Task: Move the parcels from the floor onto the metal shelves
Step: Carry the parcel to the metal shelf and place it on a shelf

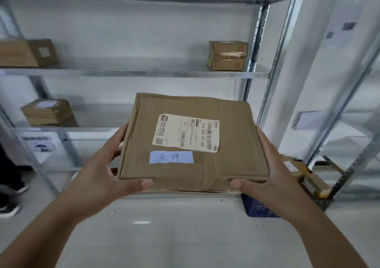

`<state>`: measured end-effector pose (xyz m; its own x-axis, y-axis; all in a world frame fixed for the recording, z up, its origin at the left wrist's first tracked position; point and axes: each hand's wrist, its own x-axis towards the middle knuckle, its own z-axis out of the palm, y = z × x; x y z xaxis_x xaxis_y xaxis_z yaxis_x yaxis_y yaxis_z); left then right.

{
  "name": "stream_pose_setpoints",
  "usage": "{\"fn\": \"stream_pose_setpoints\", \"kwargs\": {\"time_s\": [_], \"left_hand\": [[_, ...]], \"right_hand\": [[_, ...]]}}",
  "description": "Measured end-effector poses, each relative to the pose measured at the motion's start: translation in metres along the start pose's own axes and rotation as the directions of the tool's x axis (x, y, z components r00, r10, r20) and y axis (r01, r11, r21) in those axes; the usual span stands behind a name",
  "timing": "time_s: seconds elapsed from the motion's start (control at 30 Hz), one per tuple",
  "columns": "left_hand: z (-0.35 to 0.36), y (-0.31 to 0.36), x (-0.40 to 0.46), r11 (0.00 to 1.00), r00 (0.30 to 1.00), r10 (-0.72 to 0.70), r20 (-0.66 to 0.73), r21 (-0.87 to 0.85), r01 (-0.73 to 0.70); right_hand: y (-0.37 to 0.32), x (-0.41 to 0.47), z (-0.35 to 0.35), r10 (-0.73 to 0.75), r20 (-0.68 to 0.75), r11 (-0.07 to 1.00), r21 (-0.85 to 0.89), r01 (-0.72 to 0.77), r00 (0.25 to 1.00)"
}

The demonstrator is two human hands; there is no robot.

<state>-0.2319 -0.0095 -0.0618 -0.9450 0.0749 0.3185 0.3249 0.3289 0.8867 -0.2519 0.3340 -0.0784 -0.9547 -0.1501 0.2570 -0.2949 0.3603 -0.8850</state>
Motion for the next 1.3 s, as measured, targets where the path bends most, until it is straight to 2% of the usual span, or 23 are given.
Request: {"fn": "stream_pose_setpoints", "kwargs": {"time_s": [0.33, 0.63, 0.9, 1.1, 1.3], "left_hand": [[0.037, 0.010, 0.032, 0.999, 0.997, -0.008, -0.073, 0.031, 0.010], [0.089, 0.018, 0.071, 0.998, 0.996, 0.032, -0.089, 0.053, -0.027], [0.168, 0.013, 0.107, 0.998, 0.998, -0.058, -0.014, -0.038, 0.057], [0.211, 0.008, 0.138, 0.995, 0.997, -0.081, -0.018, -0.059, 0.080], [0.230, -0.018, 0.187, 0.992, 0.996, -0.091, 0.003, -0.087, 0.091]], "right_hand": [[0.014, 0.046, -0.041, -0.015, 0.060, 0.999, -0.038, 0.017, 0.998], [0.043, 0.071, -0.096, -0.075, 0.038, 0.997, -0.020, 0.076, 0.996], [0.089, 0.086, -0.152, 0.020, 0.014, 0.997, 0.071, -0.021, 1.000], [0.133, 0.107, -0.187, 0.043, 0.011, 0.987, 0.154, -0.044, 0.999], [0.161, 0.150, -0.197, 0.070, -0.001, 0.988, 0.135, -0.070, 0.998]]}}
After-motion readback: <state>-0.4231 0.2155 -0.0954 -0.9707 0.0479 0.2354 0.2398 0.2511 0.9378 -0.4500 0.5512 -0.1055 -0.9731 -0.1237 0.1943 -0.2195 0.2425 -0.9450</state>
